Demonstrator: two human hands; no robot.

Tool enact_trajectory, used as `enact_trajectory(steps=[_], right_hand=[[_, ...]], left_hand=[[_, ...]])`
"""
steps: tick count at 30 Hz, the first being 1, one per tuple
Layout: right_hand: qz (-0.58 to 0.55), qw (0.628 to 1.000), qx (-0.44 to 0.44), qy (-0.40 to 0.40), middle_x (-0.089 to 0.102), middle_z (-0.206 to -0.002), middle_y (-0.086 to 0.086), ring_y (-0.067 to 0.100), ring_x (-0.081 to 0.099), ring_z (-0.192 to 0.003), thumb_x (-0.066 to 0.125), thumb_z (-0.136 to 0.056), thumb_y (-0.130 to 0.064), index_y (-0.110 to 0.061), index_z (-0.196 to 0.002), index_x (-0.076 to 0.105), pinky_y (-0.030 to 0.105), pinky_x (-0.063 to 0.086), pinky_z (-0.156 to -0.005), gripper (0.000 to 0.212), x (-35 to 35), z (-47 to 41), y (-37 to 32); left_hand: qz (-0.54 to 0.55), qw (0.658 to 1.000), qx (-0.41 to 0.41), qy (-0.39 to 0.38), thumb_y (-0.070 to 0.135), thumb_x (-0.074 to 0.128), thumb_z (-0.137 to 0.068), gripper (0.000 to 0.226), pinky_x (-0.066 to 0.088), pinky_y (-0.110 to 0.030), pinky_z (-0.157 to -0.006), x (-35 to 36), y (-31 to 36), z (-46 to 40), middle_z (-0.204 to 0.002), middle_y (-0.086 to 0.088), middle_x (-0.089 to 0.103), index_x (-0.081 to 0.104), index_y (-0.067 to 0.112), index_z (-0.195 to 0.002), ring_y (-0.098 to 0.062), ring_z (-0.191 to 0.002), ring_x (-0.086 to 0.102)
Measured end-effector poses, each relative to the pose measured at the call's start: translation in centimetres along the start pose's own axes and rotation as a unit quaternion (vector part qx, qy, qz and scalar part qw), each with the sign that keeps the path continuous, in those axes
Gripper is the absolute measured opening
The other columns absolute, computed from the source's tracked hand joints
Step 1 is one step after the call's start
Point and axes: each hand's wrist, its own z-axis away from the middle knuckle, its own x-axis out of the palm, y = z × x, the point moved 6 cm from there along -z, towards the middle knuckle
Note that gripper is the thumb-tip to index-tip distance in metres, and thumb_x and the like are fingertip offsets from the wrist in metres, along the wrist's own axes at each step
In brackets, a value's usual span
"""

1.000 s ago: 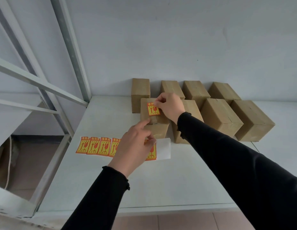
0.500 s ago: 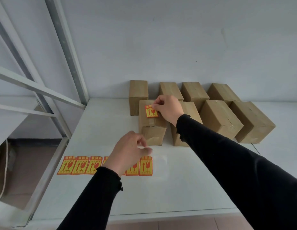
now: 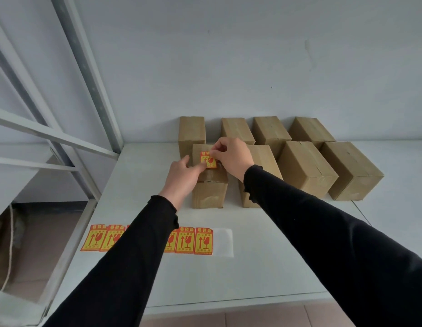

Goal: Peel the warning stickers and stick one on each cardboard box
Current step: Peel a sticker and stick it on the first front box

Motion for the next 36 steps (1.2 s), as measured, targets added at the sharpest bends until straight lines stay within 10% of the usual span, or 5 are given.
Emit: enact_trajectory(steps=[6, 29, 36], right_hand=[[-0.004, 1.000, 0.009, -0.011, 0.064, -0.086, -0.006, 0.008, 0.058, -0.079, 0.065, -0.094, -0.028, -0.022, -0.087, 0.065, 0.017, 0.043, -0.060, 0.010, 0.3, -0.1, 0.0], [-0.026, 0.998, 0.061, -0.020, 0.062, -0.097, -0.002, 0.010, 0.058, -0.084, 0.064, -0.095, -0.025, -0.019, -0.105, 0.062, 0.017, 0.045, -0.059, 0.012, 0.9, -1.0, 0.1], [-0.044, 0.995, 0.034, -0.082, 0.059, -0.115, 0.001, 0.014, 0.057, -0.100, 0.069, -0.092, -0.026, -0.016, -0.128, 0.054, 0.014, 0.044, -0.069, 0.040, -0.1, 1.0, -0.2]], left_hand=[[0.037, 0.999, 0.017, -0.014, 0.028, 0.061, -0.097, 0.038, 0.046, -0.014, -0.065, 0.5, -0.1, 0.0, -0.115, 0.001, 0.070, 0.059, 0.020, -0.134, -0.009, -0.098, 0.066], [0.064, 0.993, -0.082, -0.053, 0.032, 0.074, -0.083, 0.062, 0.053, -0.046, -0.099, -0.1, -2.2, -2.5, -0.119, -0.004, 0.066, 0.046, 0.021, -0.137, -0.025, -0.109, 0.065], [0.032, 0.992, -0.108, -0.063, 0.055, 0.060, -0.082, 0.046, 0.048, -0.032, -0.068, -0.6, -0.9, -4.1, -0.093, -0.006, 0.064, 0.073, 0.018, -0.107, -0.023, -0.081, 0.058]])
